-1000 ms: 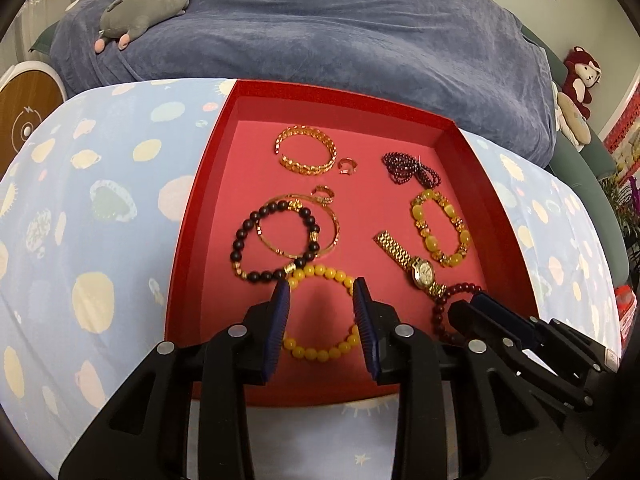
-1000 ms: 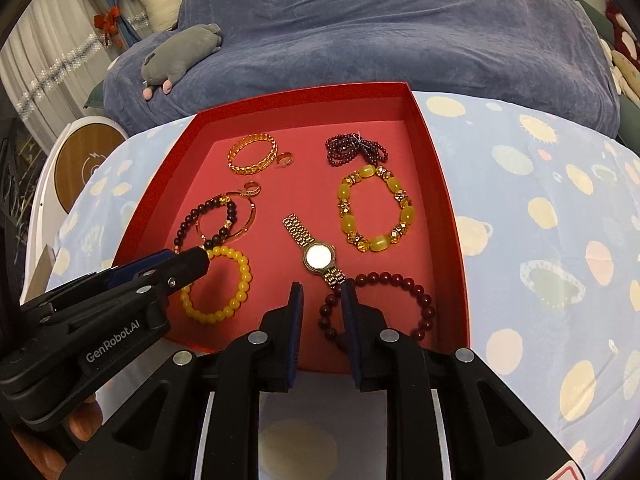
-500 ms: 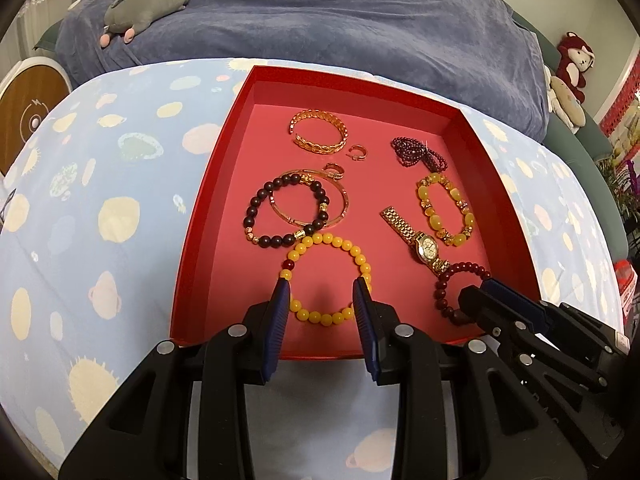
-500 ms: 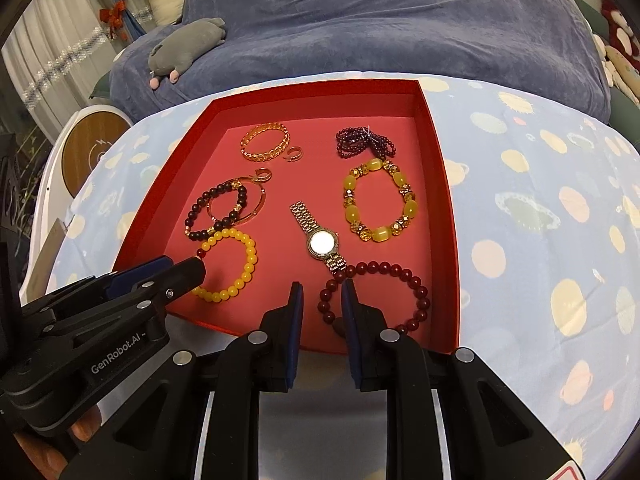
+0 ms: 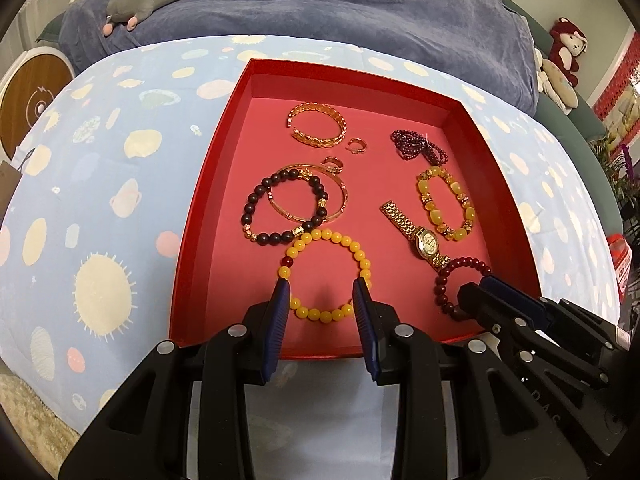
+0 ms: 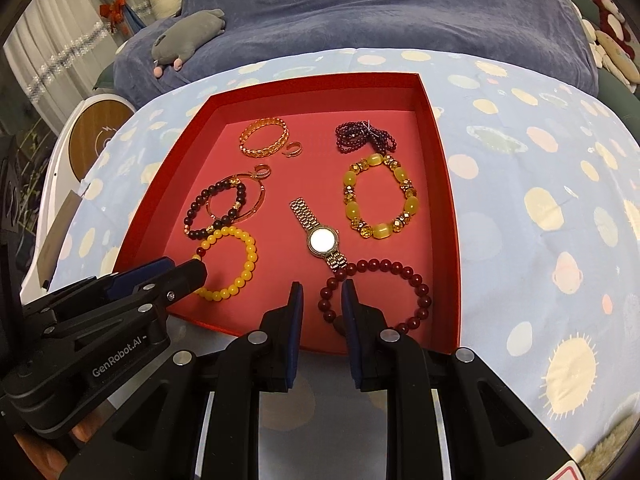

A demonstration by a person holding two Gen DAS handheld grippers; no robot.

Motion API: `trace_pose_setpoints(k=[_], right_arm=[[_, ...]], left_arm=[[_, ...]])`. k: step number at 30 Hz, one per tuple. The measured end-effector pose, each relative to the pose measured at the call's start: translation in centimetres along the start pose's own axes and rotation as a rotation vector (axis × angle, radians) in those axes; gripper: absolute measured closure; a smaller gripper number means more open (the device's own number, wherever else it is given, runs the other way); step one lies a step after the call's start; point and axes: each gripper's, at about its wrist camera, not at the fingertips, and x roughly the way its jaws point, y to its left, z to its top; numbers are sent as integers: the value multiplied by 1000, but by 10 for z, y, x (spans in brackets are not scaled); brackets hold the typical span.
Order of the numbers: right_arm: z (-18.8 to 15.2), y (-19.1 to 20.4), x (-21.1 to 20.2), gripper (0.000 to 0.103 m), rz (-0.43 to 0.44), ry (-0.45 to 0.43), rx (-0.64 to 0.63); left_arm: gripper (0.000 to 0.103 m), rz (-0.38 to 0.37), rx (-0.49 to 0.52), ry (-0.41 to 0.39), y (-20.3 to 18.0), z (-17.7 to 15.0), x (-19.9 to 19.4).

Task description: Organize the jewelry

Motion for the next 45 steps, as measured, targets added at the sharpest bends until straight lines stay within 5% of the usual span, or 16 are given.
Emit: trace_pose_setpoints(k=[14, 17, 26, 28, 45], right_arm=[[-14, 1, -40, 82, 15, -49, 47], [-17, 0, -49, 68, 9, -67, 57], [-30, 2, -61, 67, -1, -75, 53], [-33, 3, -63, 63, -9, -77, 53], [-49, 0, -71, 34, -46, -97, 64]], left_arm=[[72, 14, 19, -52, -15, -7, -40], [72, 26, 22, -62, -17, -12, -46], [67, 39, 38, -71, -20, -27, -59], [54, 54, 34, -78, -21, -31, -62], [41, 111, 12, -91, -9, -50, -69]])
